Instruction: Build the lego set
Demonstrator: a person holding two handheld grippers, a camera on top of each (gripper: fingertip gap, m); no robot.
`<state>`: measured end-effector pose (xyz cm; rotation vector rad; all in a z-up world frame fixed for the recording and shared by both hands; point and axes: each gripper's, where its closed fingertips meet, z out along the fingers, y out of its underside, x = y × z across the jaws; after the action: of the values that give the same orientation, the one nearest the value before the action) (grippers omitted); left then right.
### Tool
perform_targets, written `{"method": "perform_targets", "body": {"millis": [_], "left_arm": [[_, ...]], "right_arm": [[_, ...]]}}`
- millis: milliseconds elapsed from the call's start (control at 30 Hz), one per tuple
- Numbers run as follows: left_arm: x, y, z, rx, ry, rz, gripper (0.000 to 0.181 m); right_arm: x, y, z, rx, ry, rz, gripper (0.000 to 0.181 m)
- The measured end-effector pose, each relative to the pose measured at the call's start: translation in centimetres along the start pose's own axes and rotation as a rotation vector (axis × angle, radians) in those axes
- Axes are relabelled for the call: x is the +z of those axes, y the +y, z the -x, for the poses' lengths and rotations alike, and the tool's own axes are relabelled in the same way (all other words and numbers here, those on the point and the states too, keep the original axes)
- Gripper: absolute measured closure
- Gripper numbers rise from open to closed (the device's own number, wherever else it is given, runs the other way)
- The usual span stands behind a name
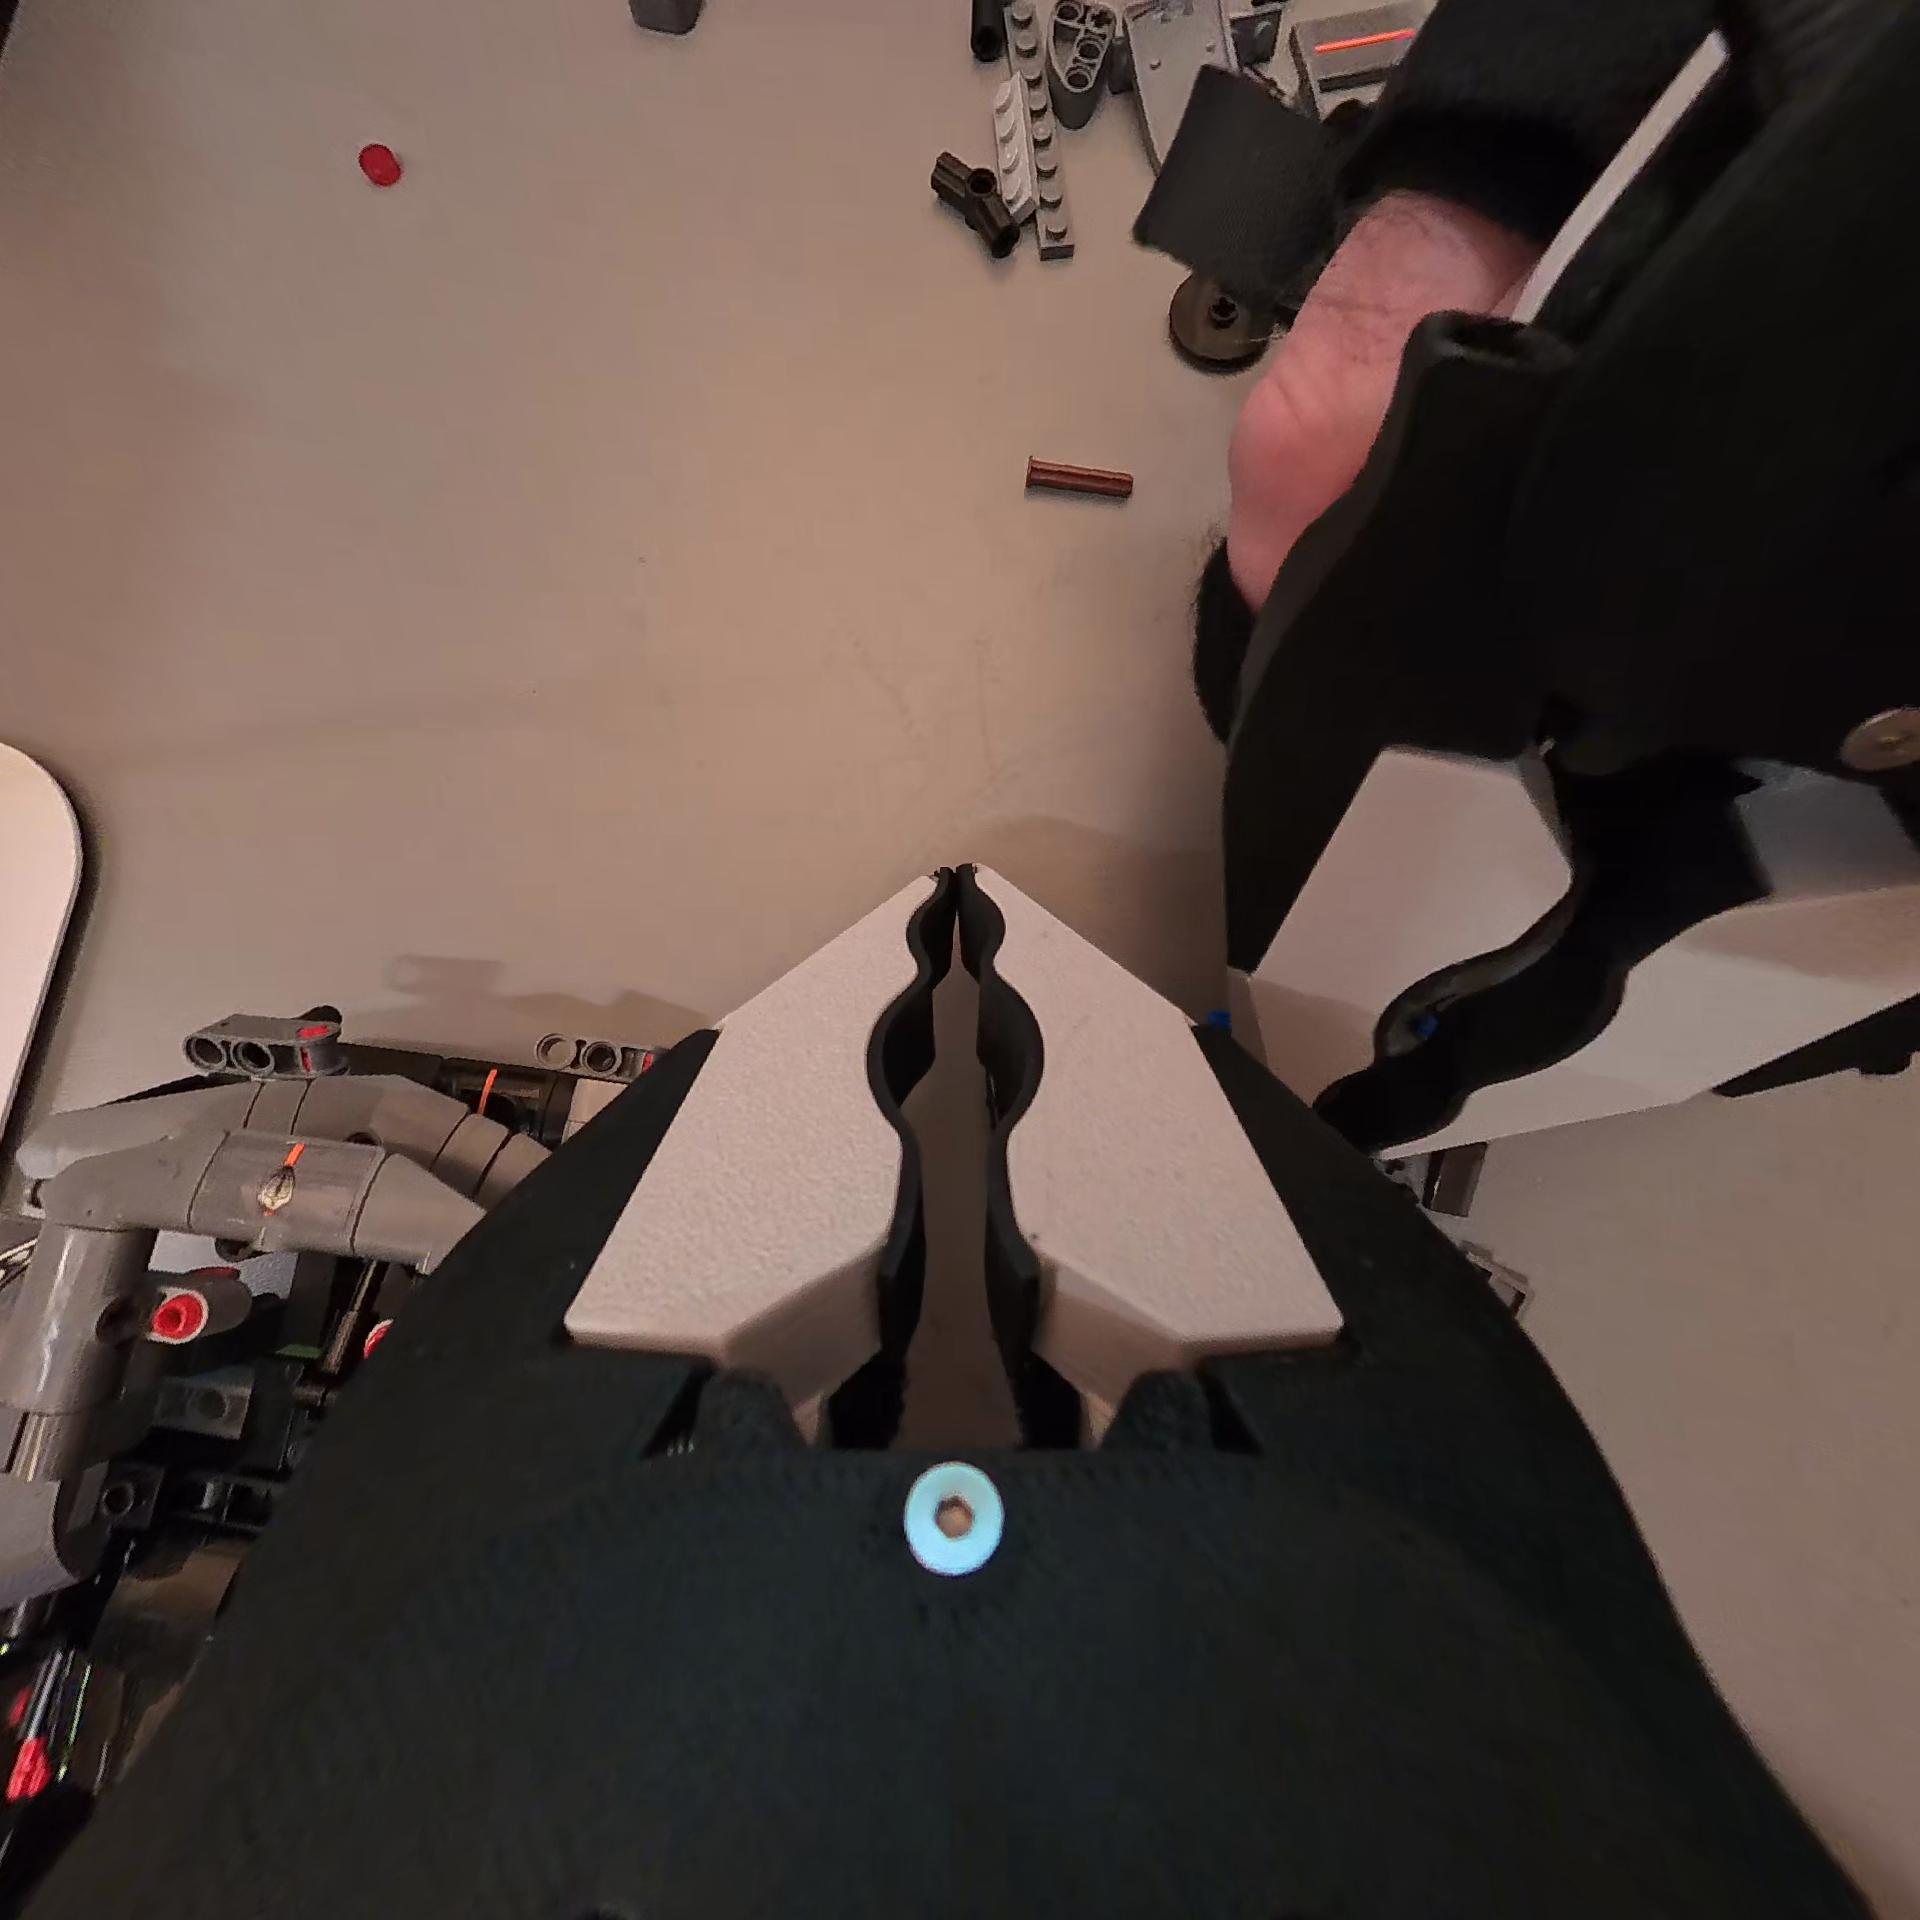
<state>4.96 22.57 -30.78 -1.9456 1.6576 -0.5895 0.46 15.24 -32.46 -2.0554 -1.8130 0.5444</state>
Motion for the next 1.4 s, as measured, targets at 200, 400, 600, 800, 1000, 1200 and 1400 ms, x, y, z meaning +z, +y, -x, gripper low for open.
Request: {"method": "perform_targets", "body": {"millis": [200, 400, 600, 800, 1000, 1200, 1400], "left_arm": [[-0.2, 0.0, -0.2, 0.002, 0.015, -0.007, 0.181], [0.1, 0.3, -0.3, 0.01, 0.007, 0.016, 0.181], [0.1, 0.3, -0.3, 0.009, 0.002, 0.02, 0.181], [0.1, 0.3, -0.3, 0.012, 0.001, 0.021, 0.181], [0.1, 0.4, -0.3, 0.013, 0.001, 0.022, 0.181], [0.2, 0.4, -0.3, 0.017, 0.001, 0.027, 0.181], [0.1, 0.4, -0.3, 0.015, 0.002, 0.026, 0.181]], "right_arm": [[-1.9, 0.0, 0.1, -0.028, -0.058, -0.043, 0.176], [-3.2, 3.5, -3.9, 0.079, 0.031, 0.04, 0.176], [-3.6, 5.8, -5.8, 0.205, 0.04, 0.062, 0.172], [-4.0, 5.8, -5.9, 0.196, 0.034, 0.051, 0.168], [-3.6, 5.9, -5.3, 0.164, 0.016, 0.075, 0.17], [-3.7, 4.4, -2.5, 0.195, -0.163, 0.003, 0.174], [-4.0, 3.1, -2.5, 0.078, -0.094, -0.041, 0.171]]}}
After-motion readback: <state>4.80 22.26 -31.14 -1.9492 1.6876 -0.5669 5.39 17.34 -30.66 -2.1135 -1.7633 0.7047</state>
